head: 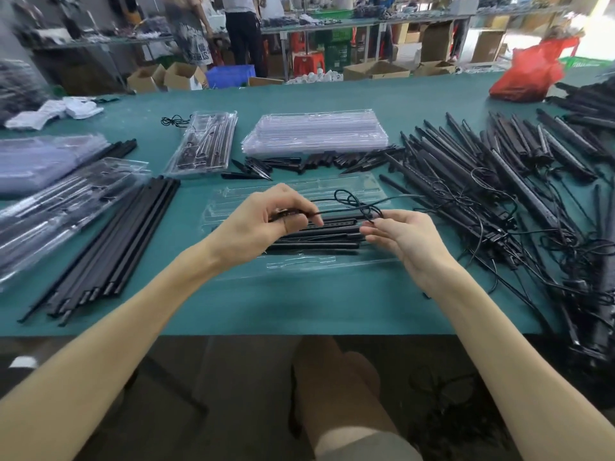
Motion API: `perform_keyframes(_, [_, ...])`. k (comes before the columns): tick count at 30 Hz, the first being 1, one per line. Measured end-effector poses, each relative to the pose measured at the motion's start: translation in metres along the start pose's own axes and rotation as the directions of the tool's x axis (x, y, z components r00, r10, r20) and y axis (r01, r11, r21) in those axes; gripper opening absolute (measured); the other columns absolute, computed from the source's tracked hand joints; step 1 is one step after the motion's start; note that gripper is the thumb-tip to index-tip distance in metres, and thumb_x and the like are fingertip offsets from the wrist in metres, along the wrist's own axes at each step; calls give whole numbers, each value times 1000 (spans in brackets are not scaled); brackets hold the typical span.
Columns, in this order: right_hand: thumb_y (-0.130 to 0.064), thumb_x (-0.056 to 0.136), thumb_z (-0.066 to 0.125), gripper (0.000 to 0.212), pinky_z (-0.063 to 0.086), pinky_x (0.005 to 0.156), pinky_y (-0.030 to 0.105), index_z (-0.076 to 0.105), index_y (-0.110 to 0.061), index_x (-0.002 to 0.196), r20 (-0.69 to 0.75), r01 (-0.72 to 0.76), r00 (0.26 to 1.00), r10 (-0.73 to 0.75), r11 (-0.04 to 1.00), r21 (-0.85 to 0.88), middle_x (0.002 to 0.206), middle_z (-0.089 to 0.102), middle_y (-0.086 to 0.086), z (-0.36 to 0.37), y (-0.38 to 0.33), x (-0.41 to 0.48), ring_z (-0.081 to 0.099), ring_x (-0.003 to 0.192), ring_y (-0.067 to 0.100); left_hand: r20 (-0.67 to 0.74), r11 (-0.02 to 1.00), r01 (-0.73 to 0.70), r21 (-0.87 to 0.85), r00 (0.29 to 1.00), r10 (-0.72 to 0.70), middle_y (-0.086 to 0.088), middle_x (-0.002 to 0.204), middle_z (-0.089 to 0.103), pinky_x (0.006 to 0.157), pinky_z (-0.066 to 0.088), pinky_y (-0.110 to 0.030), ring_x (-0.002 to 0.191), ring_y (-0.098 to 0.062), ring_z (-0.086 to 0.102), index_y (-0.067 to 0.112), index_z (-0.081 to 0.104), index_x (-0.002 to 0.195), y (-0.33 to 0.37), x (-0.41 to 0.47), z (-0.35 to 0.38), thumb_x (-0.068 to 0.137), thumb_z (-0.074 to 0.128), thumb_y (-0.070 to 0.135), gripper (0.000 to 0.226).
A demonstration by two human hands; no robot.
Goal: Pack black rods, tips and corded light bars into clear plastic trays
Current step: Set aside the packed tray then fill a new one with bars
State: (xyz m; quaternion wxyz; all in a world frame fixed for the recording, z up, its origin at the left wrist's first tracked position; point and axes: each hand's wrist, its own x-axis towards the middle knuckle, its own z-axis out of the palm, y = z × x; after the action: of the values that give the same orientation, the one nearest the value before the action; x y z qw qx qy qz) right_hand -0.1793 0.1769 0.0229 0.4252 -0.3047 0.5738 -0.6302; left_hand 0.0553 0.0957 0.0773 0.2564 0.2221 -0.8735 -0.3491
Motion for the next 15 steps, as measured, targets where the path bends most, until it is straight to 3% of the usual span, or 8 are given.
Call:
perform_keyframes(2, [4, 97, 55, 8, 57, 69, 19, 62, 1, 99, -3, -3, 1000, 3, 1000, -13, 96, 73, 17, 0, 1, 0, 75, 82, 16, -94, 982, -38, 186, 994, 56, 0, 102, 60, 100, 38, -34, 103, -22, 52, 26, 74, 97, -6, -5, 2, 91, 70, 8, 20])
perform_keyframes(4, [6, 96, 55, 8, 58, 68, 20, 62, 0, 97, -8, -4, 1000, 4, 1000, 2, 89, 74, 14, 0, 2, 0, 75, 81, 18, -166, 857, -105, 504, 962, 216, 0, 102, 54, 92, 29, -34, 97, -22, 44, 29, 77, 91, -11, -9, 5, 87, 75, 15, 15])
perform_keyframes(6, [6, 94, 56, 9, 57, 65, 19, 62, 4, 99, -20, -4, 1000, 4, 1000, -6, 80, 75, 10, -1, 3, 1, 75, 77, 18, -138, 741, -176, 648, 930, 341, -4, 99, 48, 83, 31, -35, 90, -19, 41, 23, 78, 92, -15, -13, 4, 90, 72, 11, 14])
perform_keyframes(10, [5, 94, 53, 18, 53, 57, 17, 61, 8, 109, -51, -9, 999, 5, 998, -68, 82, 73, 10, -2, 5, 1, 69, 63, 9, -194, 784, -132, 607, 932, 307, -2, 104, 47, 61, 54, -34, 73, -13, 58, 12, 76, 98, -27, -19, -3, 92, 57, -13, 32])
perform_keyframes(13, [7, 93, 52, 38, 53, 59, 17, 50, 4, 131, -62, -20, 998, 21, 1000, 6, 90, 74, 10, -2, 3, -2, 69, 67, 10, -254, 945, -27, 327, 960, 116, -7, 113, 56, 79, 61, -28, 88, -15, 71, 4, 78, 98, -28, -19, -1, 95, 56, -12, 27])
perform_keyframes(15, [8, 94, 48, 41, 53, 57, 19, 45, 0, 134, -90, -9, 996, 23, 989, 150, 97, 73, 12, -3, 0, -4, 68, 66, 13, -260, 983, 97, 156, 964, -54, -6, 118, 58, 91, 56, -24, 96, -16, 70, 5, 78, 97, -30, -18, -1, 96, 52, -13, 32])
